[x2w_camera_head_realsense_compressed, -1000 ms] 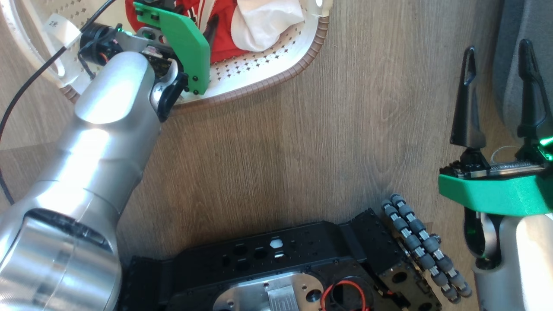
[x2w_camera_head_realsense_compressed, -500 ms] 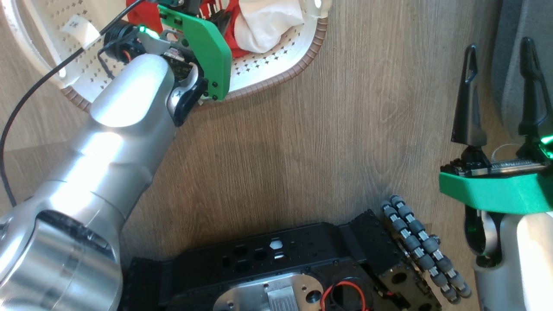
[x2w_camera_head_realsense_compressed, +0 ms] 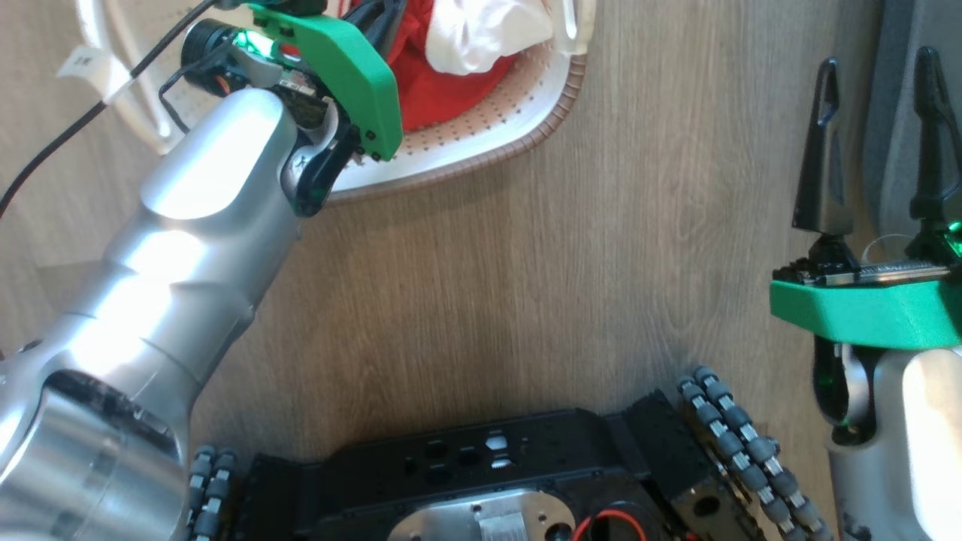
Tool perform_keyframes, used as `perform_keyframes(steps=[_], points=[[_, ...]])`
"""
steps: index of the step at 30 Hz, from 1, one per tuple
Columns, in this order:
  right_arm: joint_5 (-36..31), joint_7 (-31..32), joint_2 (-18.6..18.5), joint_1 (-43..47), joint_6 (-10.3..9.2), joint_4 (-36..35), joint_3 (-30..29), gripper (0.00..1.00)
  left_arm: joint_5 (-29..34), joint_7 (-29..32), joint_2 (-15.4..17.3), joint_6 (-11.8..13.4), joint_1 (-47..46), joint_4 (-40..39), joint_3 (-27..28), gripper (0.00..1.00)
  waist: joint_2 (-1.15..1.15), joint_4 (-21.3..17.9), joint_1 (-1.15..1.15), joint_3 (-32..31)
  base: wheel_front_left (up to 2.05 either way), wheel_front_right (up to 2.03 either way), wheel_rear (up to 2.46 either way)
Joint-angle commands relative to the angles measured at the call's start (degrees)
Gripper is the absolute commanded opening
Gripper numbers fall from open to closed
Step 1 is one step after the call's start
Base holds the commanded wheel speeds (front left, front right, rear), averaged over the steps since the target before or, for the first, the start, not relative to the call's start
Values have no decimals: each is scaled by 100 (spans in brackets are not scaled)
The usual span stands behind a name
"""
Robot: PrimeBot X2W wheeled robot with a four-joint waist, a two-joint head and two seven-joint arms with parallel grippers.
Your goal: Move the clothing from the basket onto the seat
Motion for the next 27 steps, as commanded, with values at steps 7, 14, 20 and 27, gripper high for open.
perform_keyframes(steps=[7, 14, 20, 27], points=[[-149, -28, -27, 208, 40, 104, -111, 100, -478, -546, 541, -36, 466, -625, 29, 0, 0, 480, 0, -738, 0, 0, 0], [-306, -28, -27, 222, 40, 426, -319, 100, -774, -788, 979, -36, 944, -1038, 118, 0, 0, 860, 0, -1565, 0, 0, 0], [-378, -28, -27, 284, 40, 685, -436, 100, -860, -829, 1199, -36, 1336, -1234, 356, 0, 0, 1077, 0, -2200, 0, 0, 0], [-427, -28, -27, 534, 40, 1051, -526, 100, -528, -834, 1287, 41, 1932, -1518, 1007, 0, 0, 1361, 0, -3084, 0, 0, 0]])
